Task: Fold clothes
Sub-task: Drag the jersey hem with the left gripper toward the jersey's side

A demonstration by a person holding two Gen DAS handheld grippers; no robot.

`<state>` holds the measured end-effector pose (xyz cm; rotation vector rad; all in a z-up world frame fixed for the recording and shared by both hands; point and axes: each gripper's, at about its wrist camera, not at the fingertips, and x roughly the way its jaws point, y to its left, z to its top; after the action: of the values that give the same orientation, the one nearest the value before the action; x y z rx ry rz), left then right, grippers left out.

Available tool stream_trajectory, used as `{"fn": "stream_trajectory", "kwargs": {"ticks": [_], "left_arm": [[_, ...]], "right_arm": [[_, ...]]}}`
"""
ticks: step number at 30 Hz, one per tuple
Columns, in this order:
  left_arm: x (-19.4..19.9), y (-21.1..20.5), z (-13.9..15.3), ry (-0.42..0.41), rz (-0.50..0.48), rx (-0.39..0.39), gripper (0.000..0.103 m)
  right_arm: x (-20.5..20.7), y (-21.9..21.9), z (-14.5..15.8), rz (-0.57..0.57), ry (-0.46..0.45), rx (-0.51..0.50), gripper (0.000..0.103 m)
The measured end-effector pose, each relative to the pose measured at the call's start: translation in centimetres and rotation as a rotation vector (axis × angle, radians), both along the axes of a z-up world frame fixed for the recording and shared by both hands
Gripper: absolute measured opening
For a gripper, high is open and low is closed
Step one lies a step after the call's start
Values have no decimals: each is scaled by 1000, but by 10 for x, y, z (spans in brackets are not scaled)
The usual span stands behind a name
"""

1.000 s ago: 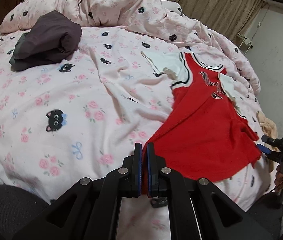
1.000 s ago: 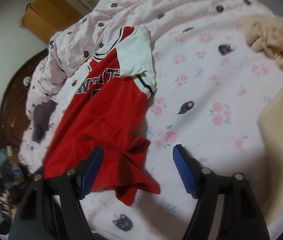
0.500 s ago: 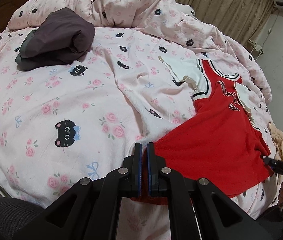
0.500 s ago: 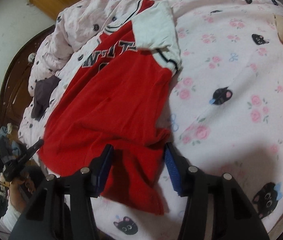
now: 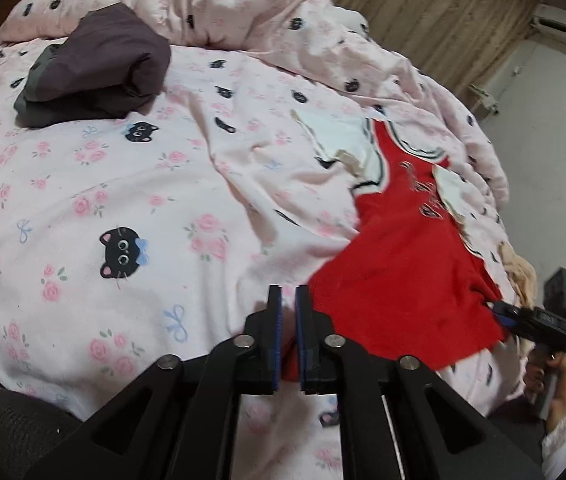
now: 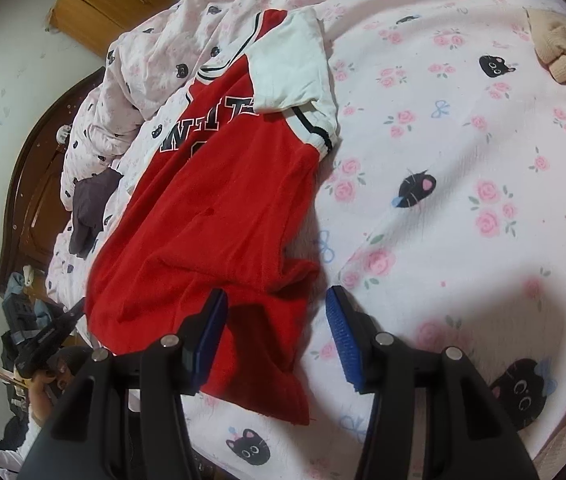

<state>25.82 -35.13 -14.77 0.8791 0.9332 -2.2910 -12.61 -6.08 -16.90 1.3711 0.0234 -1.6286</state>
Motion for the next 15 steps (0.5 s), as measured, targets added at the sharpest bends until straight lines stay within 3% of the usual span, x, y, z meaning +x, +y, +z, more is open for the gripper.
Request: {"fn": "stream_trajectory", "kwargs": {"ticks": [1,3,9,15], "left_arm": [[1,0,1,7,-2,10,34],[5,0,4,31,-10,26,52],[15,-2,11,124,-90,78,53],[-8,-2,-10,33,-140,104,53]], "right_arm": [[-1,1,0,-4,1,-1,53],[-1,1,0,-5,2,-1,53],[0,0,0,-3,4,0,53],[3,-3,0,7,15,6,57]]}}
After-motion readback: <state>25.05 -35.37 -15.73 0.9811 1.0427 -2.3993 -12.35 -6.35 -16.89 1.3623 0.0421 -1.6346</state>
